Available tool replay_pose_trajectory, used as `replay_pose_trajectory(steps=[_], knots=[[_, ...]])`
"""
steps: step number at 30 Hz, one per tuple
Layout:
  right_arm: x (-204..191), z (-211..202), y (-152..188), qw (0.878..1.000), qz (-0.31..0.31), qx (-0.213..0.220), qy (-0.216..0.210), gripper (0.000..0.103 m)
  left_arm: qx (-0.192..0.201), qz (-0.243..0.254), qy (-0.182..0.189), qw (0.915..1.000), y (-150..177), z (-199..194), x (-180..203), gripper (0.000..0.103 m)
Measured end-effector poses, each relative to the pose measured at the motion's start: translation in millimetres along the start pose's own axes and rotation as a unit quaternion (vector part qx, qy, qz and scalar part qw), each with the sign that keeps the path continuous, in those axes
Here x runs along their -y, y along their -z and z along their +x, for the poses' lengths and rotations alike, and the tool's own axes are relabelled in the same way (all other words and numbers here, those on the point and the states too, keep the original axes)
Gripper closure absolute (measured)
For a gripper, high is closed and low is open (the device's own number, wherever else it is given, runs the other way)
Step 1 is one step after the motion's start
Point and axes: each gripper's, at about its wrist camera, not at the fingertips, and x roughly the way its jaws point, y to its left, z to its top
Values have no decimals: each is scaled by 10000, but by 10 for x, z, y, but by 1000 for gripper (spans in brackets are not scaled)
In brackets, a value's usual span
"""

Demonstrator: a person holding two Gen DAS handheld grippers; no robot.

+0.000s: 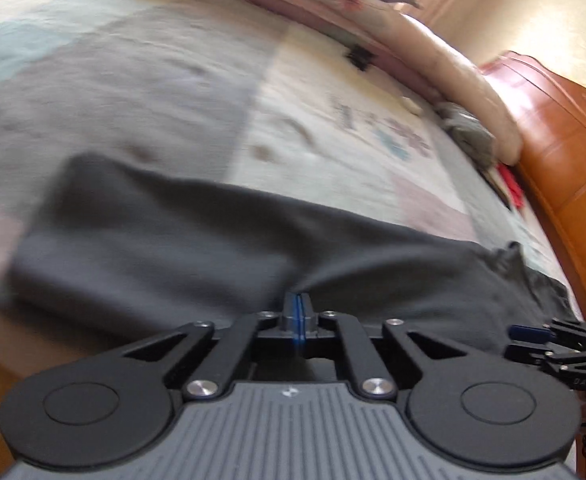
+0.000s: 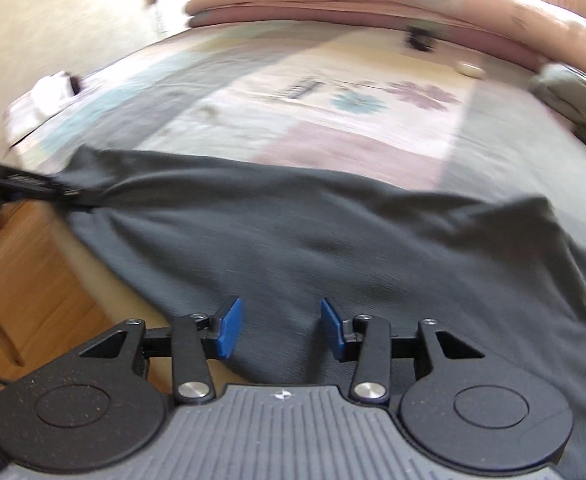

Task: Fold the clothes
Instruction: 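Lay the pant leg across the pants and open both grippers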

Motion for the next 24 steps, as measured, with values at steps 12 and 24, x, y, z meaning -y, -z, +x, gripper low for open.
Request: replay_pose_trajectory(steps=[12, 24], knots=[[596, -480, 161, 9752, 1188, 579, 1775, 42, 40, 1460, 1321, 9804, -150, 369, 1180, 61], [485, 439, -374, 9769, 569, 488, 2004, 39, 147, 1327, 769, 9881, -120, 686, 1049, 74]])
